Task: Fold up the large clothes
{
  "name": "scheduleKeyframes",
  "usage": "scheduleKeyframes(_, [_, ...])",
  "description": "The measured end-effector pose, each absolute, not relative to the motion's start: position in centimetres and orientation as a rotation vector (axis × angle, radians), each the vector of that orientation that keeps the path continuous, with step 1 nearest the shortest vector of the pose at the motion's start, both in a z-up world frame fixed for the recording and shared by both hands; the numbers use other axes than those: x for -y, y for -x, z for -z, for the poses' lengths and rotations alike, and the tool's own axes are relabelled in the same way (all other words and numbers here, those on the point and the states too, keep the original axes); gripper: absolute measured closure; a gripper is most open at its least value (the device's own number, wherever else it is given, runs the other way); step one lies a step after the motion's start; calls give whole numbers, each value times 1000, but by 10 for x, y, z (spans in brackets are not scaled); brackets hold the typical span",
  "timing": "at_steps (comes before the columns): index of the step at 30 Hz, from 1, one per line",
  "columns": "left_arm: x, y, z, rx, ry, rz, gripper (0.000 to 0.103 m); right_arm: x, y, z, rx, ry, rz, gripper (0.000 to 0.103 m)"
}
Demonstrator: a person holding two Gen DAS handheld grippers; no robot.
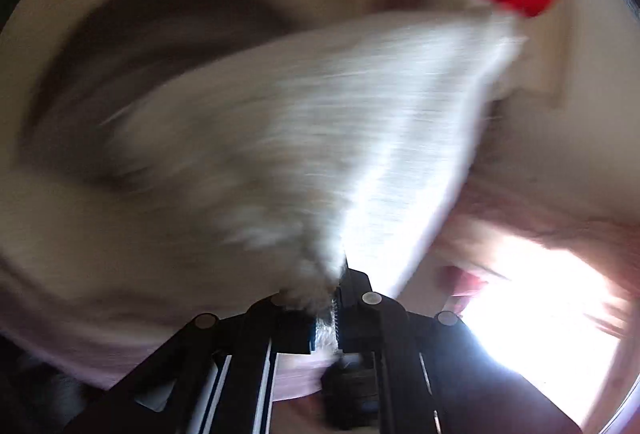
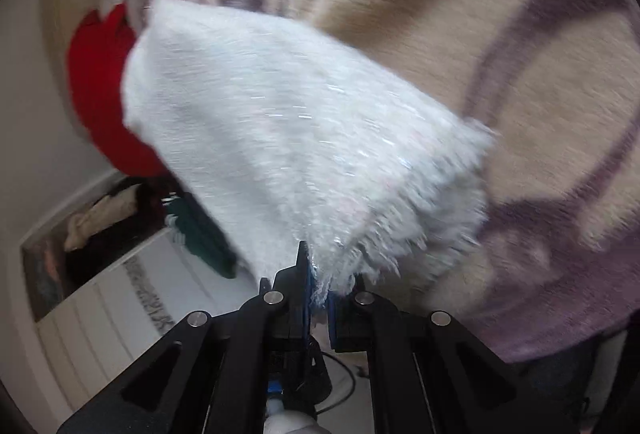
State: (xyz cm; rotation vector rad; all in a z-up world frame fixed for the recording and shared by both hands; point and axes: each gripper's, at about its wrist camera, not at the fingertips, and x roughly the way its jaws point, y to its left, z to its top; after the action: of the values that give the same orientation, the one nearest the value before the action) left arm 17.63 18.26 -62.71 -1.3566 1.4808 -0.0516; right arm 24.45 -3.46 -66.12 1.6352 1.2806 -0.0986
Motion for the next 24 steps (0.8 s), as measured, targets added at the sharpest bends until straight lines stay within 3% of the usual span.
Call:
scheduleKeyframes(4, [-204, -170, 640, -1521, 1356, 9, 99, 27, -240, 682, -1400, -1584, 210, 97])
scheduleKeyframes(9, [-196, -202, 610, -1563, 1229, 107, 96, 4, -285, 675, -1510, -1429, 183, 94])
scheduleKeyframes(10, [-198, -196, 603, -1582, 1189, 119, 96, -8, -299, 677, -1560, -1387, 145, 82])
scheduleKeyframes(11, [-199, -194, 600, -1593, 1153, 131, 95, -17, -311, 675, -1617, -1354, 122, 61])
scheduleKeyframes(12, [-205, -197, 587, -1603, 1076, 150, 89, -19, -313, 671, -1657, -1329, 103, 53])
scheduleKeyframes(14, [-204, -217, 570, -1587, 952, 161, 57, -14, -315, 655, -1635, -1319, 94, 49])
scheduleKeyframes(15, [-212, -218, 563, -1558, 907, 165, 35, -9, -317, 644, -1607, -1311, 97, 49])
scheduleKeyframes(21, [-227, -253, 586, -1496, 689, 101, 34, 31, -333, 626, -1416, -1134, 147, 49])
scheduleKeyframes(23, [-193, -257, 598, -1550, 654, 46, 34, 30, -347, 653, -1498, -988, 181, 51])
scheduleKeyframes(24, [-188, -261, 602, -1562, 666, 36, 34, 29, -352, 676, -1639, -940, 216, 51])
